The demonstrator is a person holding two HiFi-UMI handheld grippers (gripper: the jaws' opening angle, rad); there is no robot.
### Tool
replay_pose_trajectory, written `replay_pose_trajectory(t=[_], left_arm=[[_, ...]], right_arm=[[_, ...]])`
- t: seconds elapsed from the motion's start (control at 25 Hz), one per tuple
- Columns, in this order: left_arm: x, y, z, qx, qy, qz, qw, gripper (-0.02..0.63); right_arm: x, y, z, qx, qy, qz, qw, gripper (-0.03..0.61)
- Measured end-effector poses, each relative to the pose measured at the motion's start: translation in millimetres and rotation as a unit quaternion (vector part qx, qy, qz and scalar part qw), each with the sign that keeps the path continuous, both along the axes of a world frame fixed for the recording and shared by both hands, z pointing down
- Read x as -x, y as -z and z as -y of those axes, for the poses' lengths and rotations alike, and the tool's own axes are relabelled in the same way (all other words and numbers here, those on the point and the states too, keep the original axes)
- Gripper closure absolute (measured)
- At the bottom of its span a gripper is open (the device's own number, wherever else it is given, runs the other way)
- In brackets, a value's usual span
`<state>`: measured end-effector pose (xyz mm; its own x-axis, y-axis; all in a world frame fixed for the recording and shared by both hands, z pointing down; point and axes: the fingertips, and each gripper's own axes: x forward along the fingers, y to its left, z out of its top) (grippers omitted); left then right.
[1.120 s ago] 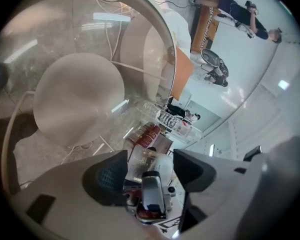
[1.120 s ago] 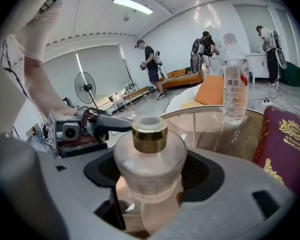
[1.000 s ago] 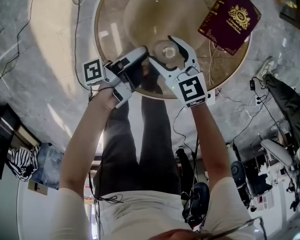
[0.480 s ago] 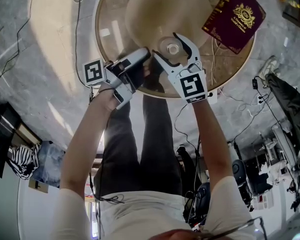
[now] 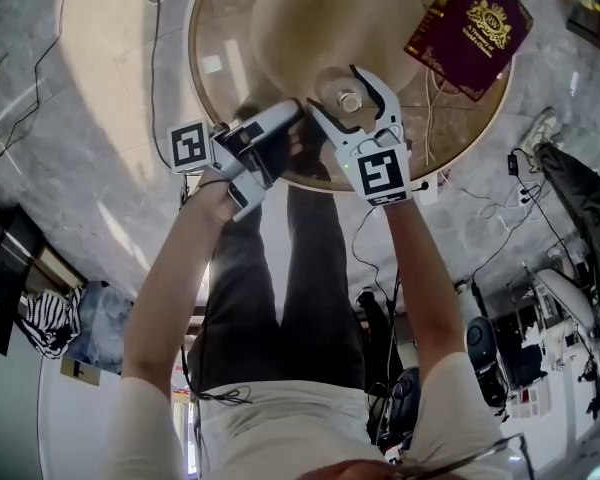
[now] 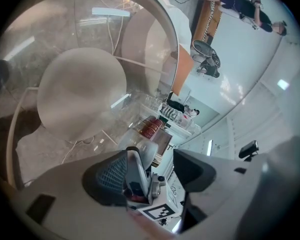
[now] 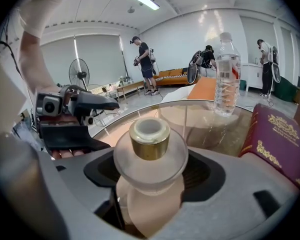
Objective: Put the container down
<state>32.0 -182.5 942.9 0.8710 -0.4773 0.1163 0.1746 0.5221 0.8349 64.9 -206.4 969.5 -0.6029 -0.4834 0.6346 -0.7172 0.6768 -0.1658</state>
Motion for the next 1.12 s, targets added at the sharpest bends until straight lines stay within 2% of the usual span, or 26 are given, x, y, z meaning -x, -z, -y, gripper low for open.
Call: replay_pose_trajectory(t=[0.44, 0.64, 0.88, 1.12], left_arm=[[-4.4, 7.4, -4.5, -0.012, -0.008, -0.003, 0.9999, 0.345], [-2.9, 9.7, -11.0, -0.014, -0.013, -0.004, 0.9998, 0.345], [-1.1, 13.0, -17.6, -0.013, -0.014, -0.005, 0.9998, 0.345], [-1.7, 41.6, -17.2, -0.024, -0.031, -0.01, 0.9992, 0.345]], right_arm=[[0.8, -2.8, -6.5, -0.002, 0.005, -0.016, 1.0, 0.238], [-3.2, -7.2, -10.4, 0.007, -0.007, -0.023, 1.0, 0.21], [-11.4, 3.2, -15.9, 0.004, -0.017, -0.026, 1.0, 0.21], [-15.8, 34.5, -18.6, -0.002, -0.033, -0.032, 0.999, 0.219]])
